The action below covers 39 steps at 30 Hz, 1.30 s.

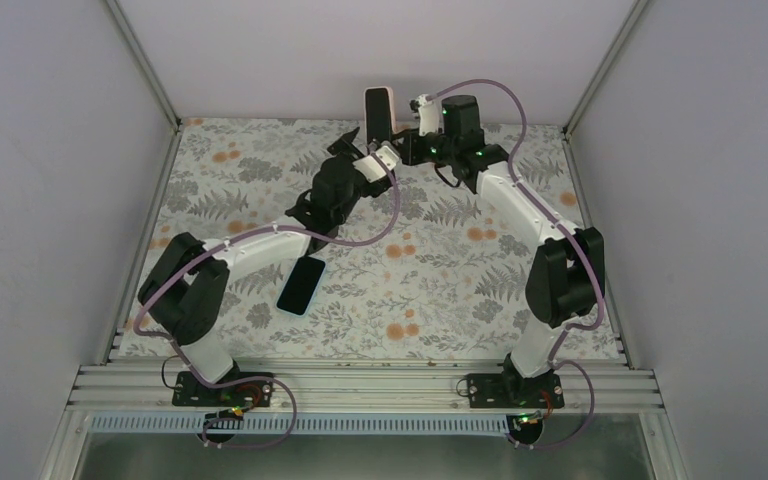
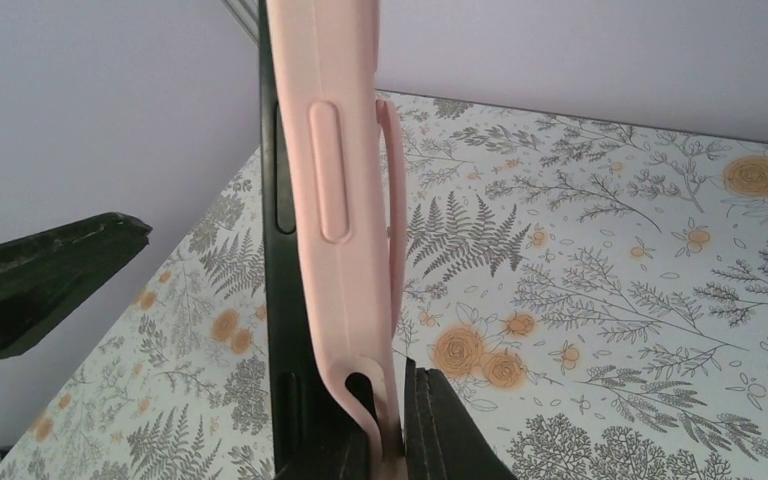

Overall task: Take the phone out of the phone case
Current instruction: Remove the phone case from the phone.

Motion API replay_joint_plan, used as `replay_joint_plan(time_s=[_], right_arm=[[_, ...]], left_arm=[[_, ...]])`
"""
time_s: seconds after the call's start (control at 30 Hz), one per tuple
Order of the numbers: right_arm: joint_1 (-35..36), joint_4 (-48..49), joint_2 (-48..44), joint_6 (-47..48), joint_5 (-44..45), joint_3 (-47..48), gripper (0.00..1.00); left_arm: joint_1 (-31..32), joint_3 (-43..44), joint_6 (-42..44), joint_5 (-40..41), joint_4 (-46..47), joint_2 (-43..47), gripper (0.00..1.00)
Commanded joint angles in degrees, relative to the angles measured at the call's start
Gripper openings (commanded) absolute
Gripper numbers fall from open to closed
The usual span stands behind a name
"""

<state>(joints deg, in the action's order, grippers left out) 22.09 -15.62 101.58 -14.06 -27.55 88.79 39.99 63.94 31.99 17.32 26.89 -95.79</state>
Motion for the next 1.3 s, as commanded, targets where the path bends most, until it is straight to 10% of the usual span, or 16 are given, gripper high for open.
replay_joint_plan(time_s=[0.0,0.27,0.63,1.1,1.27], right_arm=[[-0.03,2.43,-2.94,-2.9,-4.97,0.41,0.03],[0.68,4.15,-4.23,-5.71,-10.03,-2.18,0.03],[2.44,5.27,-2.93,-5.76,-15.46,-4.19,0.03],[8.52,3.09,-0.12,-2.61,-16.57,-2.31,0.03],[8.74,2.46,0.63,-2.28,-16.87,-1.4,0.03]], left_arm=[[1.64,-2.49,11.33,10.92,17.46,-3.0,1.0],[2.13,-4.78,32.34,18.66,46.76,-11.46,1.0],[-0.08,-1.5,37.99,16.19,50.68,-15.16,0.88],[1.19,1.54,40.52,11.51,51.81,-19.64,0.5],[1.61,2.6,40.48,11.33,51.43,-20.77,0.15]])
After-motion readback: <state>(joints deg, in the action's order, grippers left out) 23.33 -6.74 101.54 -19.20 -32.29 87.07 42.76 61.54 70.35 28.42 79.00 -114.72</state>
